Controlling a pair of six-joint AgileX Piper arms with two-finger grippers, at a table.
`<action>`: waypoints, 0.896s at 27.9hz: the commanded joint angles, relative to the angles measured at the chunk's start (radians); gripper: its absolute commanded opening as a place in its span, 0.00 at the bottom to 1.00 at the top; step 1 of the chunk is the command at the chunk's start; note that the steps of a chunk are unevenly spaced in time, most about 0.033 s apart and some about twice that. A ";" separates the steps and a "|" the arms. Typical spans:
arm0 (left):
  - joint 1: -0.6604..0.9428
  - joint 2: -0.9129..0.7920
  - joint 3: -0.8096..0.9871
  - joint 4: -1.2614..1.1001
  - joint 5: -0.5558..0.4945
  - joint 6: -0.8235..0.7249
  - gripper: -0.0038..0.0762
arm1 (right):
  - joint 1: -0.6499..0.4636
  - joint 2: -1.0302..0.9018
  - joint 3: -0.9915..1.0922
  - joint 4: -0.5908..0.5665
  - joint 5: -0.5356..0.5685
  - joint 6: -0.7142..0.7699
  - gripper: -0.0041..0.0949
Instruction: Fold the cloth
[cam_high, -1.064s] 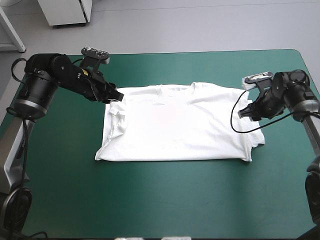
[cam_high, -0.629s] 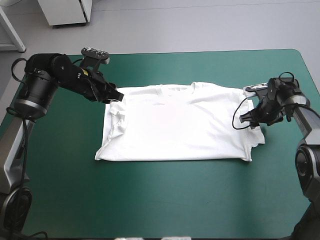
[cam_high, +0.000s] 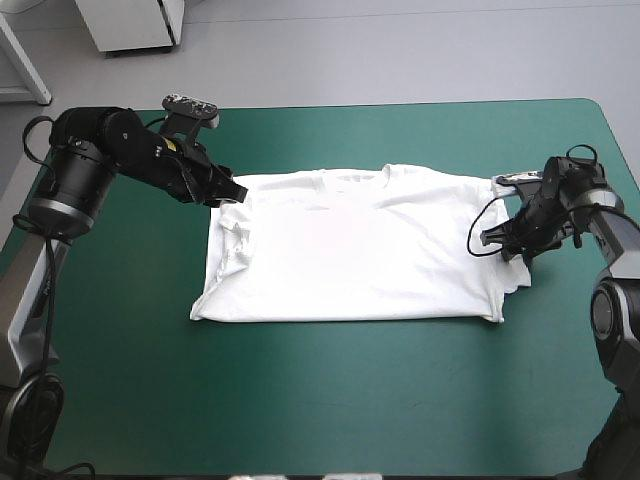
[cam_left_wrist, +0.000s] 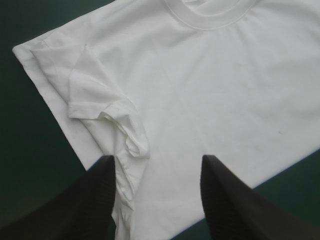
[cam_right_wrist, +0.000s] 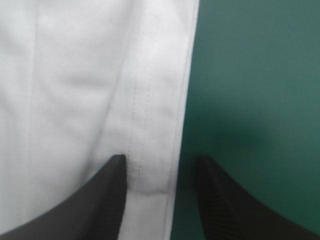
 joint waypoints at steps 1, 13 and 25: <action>-0.004 -0.048 -0.028 -0.021 -0.006 -0.006 0.53 | -0.003 -0.016 -0.017 0.068 0.002 -0.033 0.31; -0.004 -0.081 -0.028 -0.017 -0.002 -0.006 0.53 | -0.002 0.007 -0.075 0.146 0.051 -0.069 0.02; -0.004 -0.134 -0.028 -0.017 0.003 -0.011 0.53 | 0.031 -0.149 -0.215 0.230 0.153 -0.071 0.02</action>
